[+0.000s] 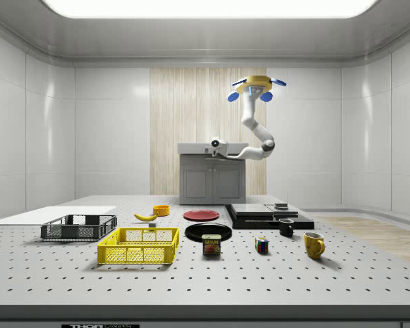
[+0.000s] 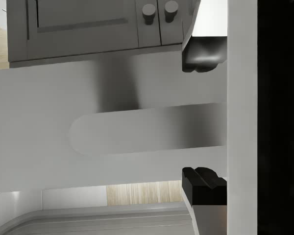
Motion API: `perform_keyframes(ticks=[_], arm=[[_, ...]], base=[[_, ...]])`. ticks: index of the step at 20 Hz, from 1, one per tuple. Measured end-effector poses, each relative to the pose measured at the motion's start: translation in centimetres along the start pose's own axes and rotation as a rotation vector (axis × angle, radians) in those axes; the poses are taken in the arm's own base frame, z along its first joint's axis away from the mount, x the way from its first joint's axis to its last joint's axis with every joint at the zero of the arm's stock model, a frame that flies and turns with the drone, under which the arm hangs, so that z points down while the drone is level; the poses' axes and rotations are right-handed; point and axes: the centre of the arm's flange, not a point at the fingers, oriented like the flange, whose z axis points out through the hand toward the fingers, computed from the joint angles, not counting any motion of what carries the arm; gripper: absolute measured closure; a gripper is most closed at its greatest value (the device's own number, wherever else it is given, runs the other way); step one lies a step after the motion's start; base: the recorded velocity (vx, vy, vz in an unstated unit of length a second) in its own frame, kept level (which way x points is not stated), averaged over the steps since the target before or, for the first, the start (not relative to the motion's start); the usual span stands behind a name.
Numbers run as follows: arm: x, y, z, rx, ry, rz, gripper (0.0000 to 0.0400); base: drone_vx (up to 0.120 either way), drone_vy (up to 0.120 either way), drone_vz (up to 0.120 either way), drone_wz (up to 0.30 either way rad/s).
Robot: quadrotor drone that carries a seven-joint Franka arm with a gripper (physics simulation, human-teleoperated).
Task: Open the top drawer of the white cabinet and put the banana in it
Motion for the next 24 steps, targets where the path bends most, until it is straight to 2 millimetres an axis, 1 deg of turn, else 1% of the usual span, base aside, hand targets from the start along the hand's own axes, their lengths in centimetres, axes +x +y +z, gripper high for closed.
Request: perform_keyframes(ticks=[2, 3, 6, 7, 9, 12, 13, 15, 18, 24], arm=[[-0.3, -0.1, -1.2, -0.002, 0.012, -0.022, 0.0217], [-0.5, -0.1, -1.8, -0.003, 0.017, -0.030, 0.0229], [-0.7, -0.1, -3.5, -0.009, 0.031, -0.055, 0.0232], [0.4, 0.5, -4.0, -0.010, 0.033, -0.090, 0.0222], [-0.9, -0.1, -5.3, -0.012, 0.040, -0.058, 0.0235], [-1.1, -0.1, -6.8, -0.010, 0.041, -0.070, 0.0122], [-1.1, -0.2, -7.3, -0.009, 0.041, -0.070, 0.0095], [-1.2, -0.2, -7.9, -0.008, 0.041, -0.070, 0.0057], [-1.2, -0.3, -8.6, -0.007, 0.041, -0.070, 0.0027], [-1.2, -0.3, -9.2, -0.006, 0.041, -0.070, 0.0006]], base=[[0.000, 0.000, 0.000, 0.000], [0.000, 0.000, 0.000, 0.000], [0.000, 0.000, 0.000, 0.000], [0.000, 0.000, 0.000, 0.000], [0.000, 0.000, 0.000, 0.000], [0.000, 0.093, 0.000, 0.000], [0.000, 0.120, 0.000, 0.000], [0.000, 0.120, 0.000, 0.000], [0.013, 0.120, 0.000, 0.000], [0.120, 0.120, 0.000, 0.000]])
